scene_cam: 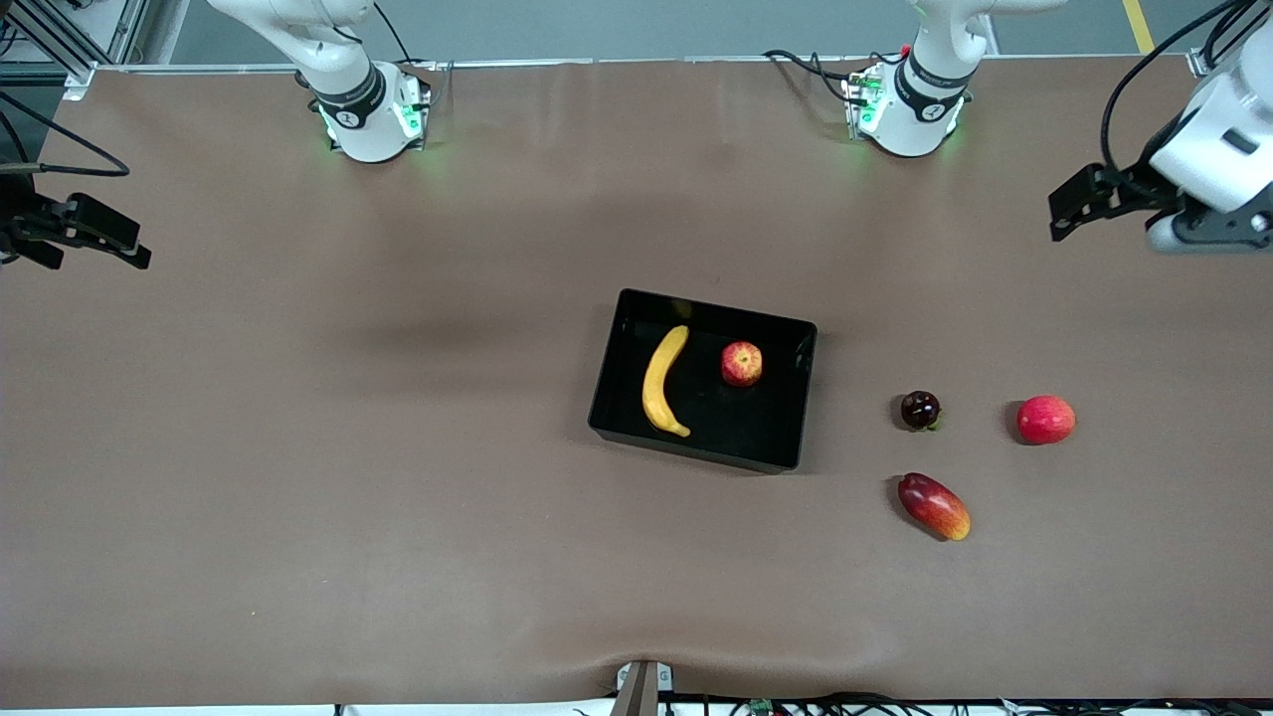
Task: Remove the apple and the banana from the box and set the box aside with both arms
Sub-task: 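Reach the left gripper down to the red apple in the black tray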
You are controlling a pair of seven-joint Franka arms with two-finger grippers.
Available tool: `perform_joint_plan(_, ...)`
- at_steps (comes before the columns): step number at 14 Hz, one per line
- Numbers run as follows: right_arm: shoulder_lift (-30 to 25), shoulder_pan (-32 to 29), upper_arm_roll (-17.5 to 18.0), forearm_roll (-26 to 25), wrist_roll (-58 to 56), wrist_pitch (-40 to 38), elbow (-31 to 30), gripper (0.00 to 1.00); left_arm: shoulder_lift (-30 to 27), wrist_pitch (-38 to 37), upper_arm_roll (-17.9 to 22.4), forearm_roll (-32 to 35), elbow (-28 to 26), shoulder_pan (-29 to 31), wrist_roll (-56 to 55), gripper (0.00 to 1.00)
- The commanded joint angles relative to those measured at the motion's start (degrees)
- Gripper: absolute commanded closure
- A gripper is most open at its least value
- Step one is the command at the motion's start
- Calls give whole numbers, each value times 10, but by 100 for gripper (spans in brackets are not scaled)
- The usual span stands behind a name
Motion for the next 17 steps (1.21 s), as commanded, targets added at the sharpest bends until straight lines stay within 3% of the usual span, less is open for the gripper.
perform_joint_plan(1,2,-15,8,7,-7,-6,8,0,51,-4,-20,1,7,-18,3,0)
perform_joint_plan(6,2,-15,8,7,-7,-6,8,0,106,96,-61,2,-35,-57,-33,0)
perform_joint_plan(11,2,-15,8,7,-7,-6,8,0,152,283,-65,8,-120,-147,-212,0)
perform_joint_plan(17,2,-21,8,7,-6,-6,8,0,253,371,-65,70,-117,-220,-279,0)
